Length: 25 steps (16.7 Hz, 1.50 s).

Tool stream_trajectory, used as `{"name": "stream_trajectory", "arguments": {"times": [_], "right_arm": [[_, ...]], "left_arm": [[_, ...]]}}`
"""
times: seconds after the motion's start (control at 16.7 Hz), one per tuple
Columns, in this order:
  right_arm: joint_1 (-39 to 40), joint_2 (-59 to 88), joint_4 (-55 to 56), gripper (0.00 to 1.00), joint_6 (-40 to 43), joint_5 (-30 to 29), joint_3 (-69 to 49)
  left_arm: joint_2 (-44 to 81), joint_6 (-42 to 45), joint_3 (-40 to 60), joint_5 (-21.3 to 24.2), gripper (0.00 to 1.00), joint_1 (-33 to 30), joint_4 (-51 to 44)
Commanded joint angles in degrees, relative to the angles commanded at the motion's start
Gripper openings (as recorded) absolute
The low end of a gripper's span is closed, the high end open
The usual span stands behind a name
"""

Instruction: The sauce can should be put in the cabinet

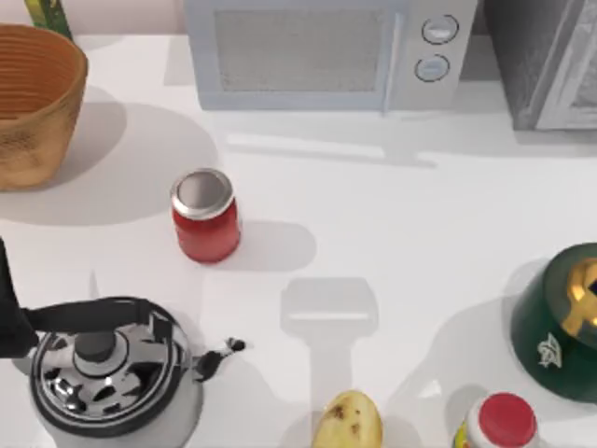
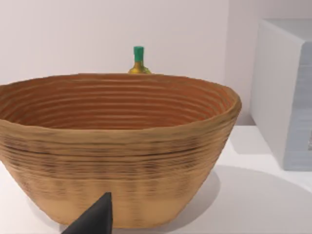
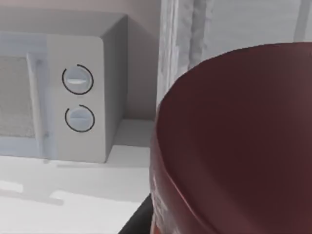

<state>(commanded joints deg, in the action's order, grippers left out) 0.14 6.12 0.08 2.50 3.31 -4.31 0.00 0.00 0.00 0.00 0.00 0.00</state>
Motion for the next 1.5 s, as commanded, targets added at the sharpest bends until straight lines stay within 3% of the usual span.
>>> {"name": "stream_trajectory", "arguments": {"times": [0.24,0.78,1.08,1.5], "right_arm": [[-0.14,-6.12,-0.08,0.0,-2.5,-3.31,4.31],[0.37,-2.44,-1.87,0.0,-2.32,-4.14,0.62],[1.69,11.11,-7.88,0.0,-1.62,-7.68,-17.34],[3.73,37.91,-17.42,0.0,-0.32,-13.43,-60.05]], "left_arm": [[0.0,0.0,0.0,0.0,1.0,0.0,0.0],[0.0,0.0,0.0,0.0,1.0,0.0,0.0],[0.0,0.0,0.0,0.0,1.0,0.0,0.0],[0.0,0.0,0.0,0.0,1.0,0.0,0.0]]}}
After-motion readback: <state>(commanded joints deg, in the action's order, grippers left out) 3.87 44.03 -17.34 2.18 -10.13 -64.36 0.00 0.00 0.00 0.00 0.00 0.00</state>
